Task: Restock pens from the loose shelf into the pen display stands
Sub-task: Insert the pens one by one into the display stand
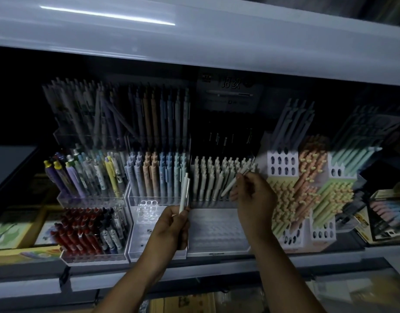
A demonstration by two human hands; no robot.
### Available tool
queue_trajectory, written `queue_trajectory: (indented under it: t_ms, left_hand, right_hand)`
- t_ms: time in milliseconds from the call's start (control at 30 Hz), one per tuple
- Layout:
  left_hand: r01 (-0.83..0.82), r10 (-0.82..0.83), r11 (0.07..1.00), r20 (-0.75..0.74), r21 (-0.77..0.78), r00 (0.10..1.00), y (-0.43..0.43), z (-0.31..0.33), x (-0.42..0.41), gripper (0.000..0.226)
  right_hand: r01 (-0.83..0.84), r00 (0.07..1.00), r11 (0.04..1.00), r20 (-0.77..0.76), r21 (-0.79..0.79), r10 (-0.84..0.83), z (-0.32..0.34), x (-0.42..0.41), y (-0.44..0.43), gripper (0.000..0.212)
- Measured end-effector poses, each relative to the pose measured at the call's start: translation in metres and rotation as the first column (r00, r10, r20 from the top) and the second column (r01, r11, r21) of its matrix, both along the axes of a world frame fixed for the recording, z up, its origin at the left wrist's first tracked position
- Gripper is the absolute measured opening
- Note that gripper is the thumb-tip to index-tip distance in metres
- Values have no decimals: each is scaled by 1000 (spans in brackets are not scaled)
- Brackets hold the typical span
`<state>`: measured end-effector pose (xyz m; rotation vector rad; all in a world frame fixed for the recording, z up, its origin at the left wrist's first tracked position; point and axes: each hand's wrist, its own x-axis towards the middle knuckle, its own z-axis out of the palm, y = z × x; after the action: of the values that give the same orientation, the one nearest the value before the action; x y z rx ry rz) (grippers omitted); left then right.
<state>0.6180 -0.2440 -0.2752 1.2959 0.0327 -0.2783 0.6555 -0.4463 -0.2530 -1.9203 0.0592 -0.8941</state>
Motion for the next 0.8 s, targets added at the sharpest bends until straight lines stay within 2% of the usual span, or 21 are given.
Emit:
queue_trajectory:
  t_ms: [167,333,467,800]
  left_hand:
    - [1,-8,989,-48,-146,999,-2,3,0,12]
    - [-9,-14,966,-89,-259,996,-4,6,-3,20]
    - [3,-12,981,-44,-196,999,-3,3,-5,23]
    - [-30,31,999,86,-11,996,2,0,-8,24]
  right_hand:
    - [8,1000,994,-9,-108,-9,-7,6,-1,30]
    - [25,1000,983,-13,-182,-28,-12,16,-9,33]
    - [37,999,971,-28,-237,-45,-15,16,-9,31]
    - [-5,982,964,-184,-267,-46,-22,14,-5,23]
